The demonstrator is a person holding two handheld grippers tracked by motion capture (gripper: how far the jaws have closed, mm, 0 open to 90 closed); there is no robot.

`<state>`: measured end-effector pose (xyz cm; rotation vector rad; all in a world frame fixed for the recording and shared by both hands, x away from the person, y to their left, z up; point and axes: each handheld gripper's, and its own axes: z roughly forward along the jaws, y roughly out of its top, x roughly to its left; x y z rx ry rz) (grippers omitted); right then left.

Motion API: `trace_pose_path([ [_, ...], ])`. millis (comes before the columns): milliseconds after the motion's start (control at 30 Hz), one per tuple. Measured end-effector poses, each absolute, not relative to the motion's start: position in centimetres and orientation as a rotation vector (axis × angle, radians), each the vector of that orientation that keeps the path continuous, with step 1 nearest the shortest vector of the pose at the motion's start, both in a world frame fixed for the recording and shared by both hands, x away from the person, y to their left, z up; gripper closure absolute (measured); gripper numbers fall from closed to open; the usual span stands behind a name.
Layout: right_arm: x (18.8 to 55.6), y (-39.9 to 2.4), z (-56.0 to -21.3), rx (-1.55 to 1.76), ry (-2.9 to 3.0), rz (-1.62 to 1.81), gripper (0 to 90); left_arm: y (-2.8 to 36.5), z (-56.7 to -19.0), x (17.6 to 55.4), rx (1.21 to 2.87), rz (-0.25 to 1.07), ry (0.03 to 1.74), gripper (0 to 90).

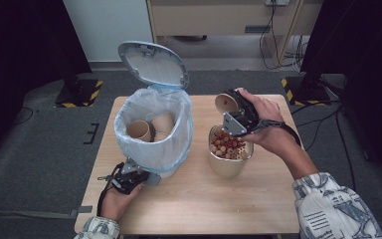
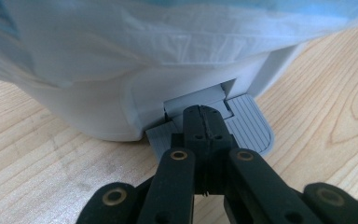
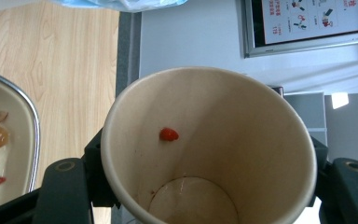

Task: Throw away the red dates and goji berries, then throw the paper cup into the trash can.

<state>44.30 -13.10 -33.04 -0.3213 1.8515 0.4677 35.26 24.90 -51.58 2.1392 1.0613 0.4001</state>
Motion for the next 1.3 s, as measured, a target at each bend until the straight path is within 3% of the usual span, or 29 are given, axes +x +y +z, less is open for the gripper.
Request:
trace_pose_path([
  [1300,44.9,-11.8,-31.4,-0.122,1.927,0.787,30.5,24.9,-51.6,35.3,2.134,0.400,1.063,90.0],
])
